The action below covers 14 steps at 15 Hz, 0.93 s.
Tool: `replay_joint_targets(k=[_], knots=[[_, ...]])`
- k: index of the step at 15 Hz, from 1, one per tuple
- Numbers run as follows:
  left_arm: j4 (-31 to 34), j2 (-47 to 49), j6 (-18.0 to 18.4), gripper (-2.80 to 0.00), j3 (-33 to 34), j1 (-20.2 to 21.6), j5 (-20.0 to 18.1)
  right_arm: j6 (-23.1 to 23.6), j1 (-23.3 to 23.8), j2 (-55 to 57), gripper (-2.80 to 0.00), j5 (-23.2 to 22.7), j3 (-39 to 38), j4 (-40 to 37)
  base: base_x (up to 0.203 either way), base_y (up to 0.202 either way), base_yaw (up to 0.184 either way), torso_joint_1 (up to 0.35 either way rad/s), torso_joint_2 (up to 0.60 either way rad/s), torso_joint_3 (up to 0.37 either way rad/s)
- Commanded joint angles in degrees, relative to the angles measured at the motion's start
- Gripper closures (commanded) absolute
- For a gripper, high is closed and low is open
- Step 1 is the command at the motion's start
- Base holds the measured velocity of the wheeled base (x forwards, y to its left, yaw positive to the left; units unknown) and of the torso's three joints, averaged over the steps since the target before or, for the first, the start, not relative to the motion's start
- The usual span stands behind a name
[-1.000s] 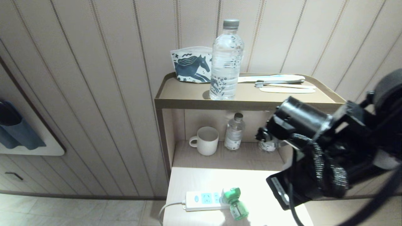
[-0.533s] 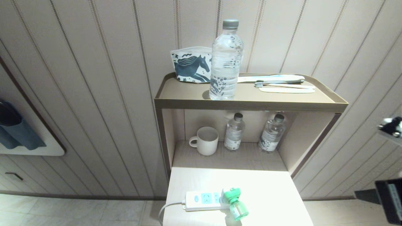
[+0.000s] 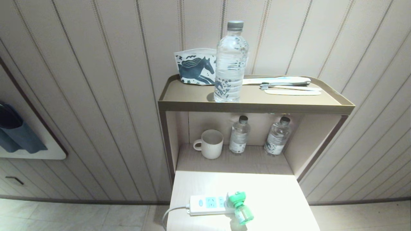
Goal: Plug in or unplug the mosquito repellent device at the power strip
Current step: Hold the socket with your left hand and unplug it with your right hand
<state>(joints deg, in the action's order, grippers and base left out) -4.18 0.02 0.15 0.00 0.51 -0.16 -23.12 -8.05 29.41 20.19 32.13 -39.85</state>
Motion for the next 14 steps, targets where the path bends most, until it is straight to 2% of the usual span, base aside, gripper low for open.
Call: replay_joint_targets(k=[1,3,5,8,11,14], knots=[[-0.04,-0.02,0.02,0.0,0.0,0.02,-0.02,6.25,4.56,-15.16,0.0,-1.19,-9.18,5.62,0.0,0.0,0.0,0.0,0.0,0.0],[-0.04,-0.02,0.02,0.0,0.0,0.02,-0.02,12.51,6.74,-22.86,0.0,-4.7,-16.49,14.26,0.0,0.0,0.0,0.0,0.0,0.0],[-0.04,-0.02,0.02,0.0,0.0,0.02,-0.02,18.7,7.55,-29.03,0.0,-12.82,-23.75,21.31,0.0,0.0,0.0,0.0,0.0,0.0],[-0.04,-0.02,0.02,0.0,0.0,0.02,-0.02,26.35,7.87,-29.4,0.0,-20.9,-29.22,34.56,0.0,0.0,0.0,0.0,0.0,0.0],[-0.04,-0.02,0.02,0.0,0.0,0.02,-0.02,25.5,7.88,-29.41,0.0,-20.72,-32.09,40.19,0.0,0.0,0.0,0.0,0.0,0.0],[-0.04,-0.02,0.02,0.0,0.0,0.02,-0.02,24.17,7.88,-29.41,0.0,-20.66,-32.13,38.88,0.0,0.0,0.0,0.0,0.0,0.0]])
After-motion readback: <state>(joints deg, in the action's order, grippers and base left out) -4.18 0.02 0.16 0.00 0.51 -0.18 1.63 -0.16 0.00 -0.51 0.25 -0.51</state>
